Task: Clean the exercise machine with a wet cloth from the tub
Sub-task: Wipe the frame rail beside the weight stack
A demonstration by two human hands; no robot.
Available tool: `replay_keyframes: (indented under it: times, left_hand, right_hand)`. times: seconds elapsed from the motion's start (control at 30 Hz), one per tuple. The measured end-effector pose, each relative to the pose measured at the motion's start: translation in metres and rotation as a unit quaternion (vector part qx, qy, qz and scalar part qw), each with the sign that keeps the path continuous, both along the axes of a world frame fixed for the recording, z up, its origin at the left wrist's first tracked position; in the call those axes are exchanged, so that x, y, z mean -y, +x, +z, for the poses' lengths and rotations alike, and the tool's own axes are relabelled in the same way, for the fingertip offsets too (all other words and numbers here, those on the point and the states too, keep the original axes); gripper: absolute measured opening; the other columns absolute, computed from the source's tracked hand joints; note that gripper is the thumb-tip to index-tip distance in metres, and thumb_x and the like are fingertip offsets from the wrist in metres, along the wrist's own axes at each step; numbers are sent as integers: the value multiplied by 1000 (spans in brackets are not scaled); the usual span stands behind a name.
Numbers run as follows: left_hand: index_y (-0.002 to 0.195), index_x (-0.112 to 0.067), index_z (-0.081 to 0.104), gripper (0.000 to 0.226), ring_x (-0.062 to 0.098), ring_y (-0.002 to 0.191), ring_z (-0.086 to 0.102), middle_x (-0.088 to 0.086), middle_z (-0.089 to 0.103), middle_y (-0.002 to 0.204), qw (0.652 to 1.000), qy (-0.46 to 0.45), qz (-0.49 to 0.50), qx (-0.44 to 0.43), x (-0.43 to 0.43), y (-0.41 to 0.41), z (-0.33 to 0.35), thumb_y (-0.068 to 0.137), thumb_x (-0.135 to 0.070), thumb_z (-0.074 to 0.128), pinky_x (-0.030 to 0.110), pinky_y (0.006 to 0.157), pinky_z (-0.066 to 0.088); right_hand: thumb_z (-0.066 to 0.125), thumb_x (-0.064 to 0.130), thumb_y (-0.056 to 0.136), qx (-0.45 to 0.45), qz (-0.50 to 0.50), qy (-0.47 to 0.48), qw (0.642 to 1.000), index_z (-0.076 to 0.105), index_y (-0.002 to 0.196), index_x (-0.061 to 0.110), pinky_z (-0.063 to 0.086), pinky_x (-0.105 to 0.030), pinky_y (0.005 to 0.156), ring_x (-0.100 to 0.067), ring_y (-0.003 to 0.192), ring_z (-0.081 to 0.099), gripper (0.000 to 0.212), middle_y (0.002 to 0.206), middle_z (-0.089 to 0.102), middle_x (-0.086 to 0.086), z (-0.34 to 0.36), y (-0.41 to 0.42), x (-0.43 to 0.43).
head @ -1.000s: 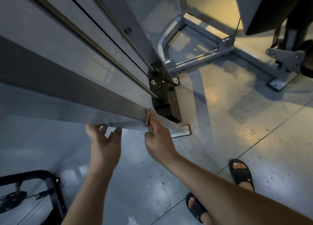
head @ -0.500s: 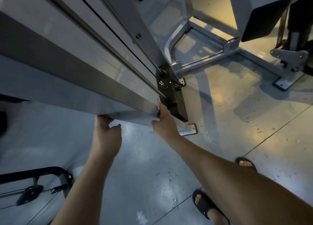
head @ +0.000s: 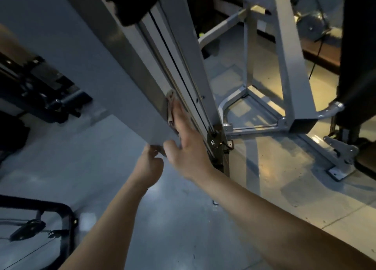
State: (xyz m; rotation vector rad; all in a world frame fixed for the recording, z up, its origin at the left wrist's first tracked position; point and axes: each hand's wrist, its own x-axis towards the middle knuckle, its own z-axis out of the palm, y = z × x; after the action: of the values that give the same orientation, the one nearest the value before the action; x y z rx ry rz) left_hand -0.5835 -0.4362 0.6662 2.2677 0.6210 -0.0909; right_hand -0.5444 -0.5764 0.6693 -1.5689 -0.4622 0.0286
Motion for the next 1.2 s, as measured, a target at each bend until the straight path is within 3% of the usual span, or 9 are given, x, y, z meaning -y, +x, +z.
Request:
replay_keyframes:
  times: [0.1,0.23,0.37,0.47,0.6,0.73,0.93,1.1,1.2]
  left_hand:
    - [152,-34,33,86,9,87,58,-10,54,127,997,-28,50,43,5,-3,34,83,17,31,25,55,41]
    - [153,-45,27,97,-17,103,52,-32,49,118,993,-40,39,100,6,-9,56,82,21,30,19,62,48]
    - [152,-39,38,86,12,130,49,-14,51,140,996,-55,20,73,3,-18,71,86,14,32,28,88,46]
    - [161,-33,26,79,13,141,41,-8,42,155,994,-89,31,54,-9,-27,77,93,5,38,25,88,43]
    - [161,-22,27,67,13,123,52,-7,49,149,989,-115,59,75,-25,-36,91,100,-4,45,22,85,45]
    - [155,-16,41,56,16,109,58,-5,58,139,986,-122,57,98,-41,-42,104,100,-6,46,24,87,44]
    - [129,-18,63,38,20,97,60,-3,67,119,978,-140,59,145,-64,-37,115,98,-4,46,30,90,49]
    - [113,-20,65,33,17,100,61,-8,68,106,978,-137,63,144,-76,-42,103,95,0,45,37,98,51]
    - [112,-20,66,33,15,99,61,-9,67,106,978,-135,60,145,-78,-51,101,95,-1,44,36,97,52]
  right_hand:
    - [52,3,88,-13,10,-21,1000,3,164,36,40,-52,116,-9,154,23,96,169,14,20,-25,-12,8]
    - [56,8,95,-91,2,-42,995,8,164,36,40,-10,107,-3,142,44,88,161,40,10,-23,-21,10]
    - [52,19,101,53,-36,-48,997,14,164,23,22,-26,125,0,153,19,73,168,21,11,20,-17,5]
    - [54,5,104,204,-103,-45,973,33,158,8,31,-35,123,-13,153,28,58,165,31,-6,51,-13,5]
    - [60,-13,93,432,-166,-105,880,51,143,-5,41,-43,109,-34,134,49,52,157,41,-20,91,-10,4]
    - [57,-10,94,576,-176,-177,779,63,134,-4,46,-44,101,-40,119,55,40,145,54,-26,135,-6,-5]
    - [31,-3,103,636,-146,-314,690,58,140,1,49,-44,93,-37,103,59,47,148,56,-12,145,16,-38]
    - [42,4,95,657,-48,-434,615,72,123,7,36,-42,103,-31,111,60,41,135,65,-6,40,12,-25]
    - [27,8,104,653,52,-509,558,75,120,13,42,-35,100,-25,106,67,51,131,68,1,11,8,-8]
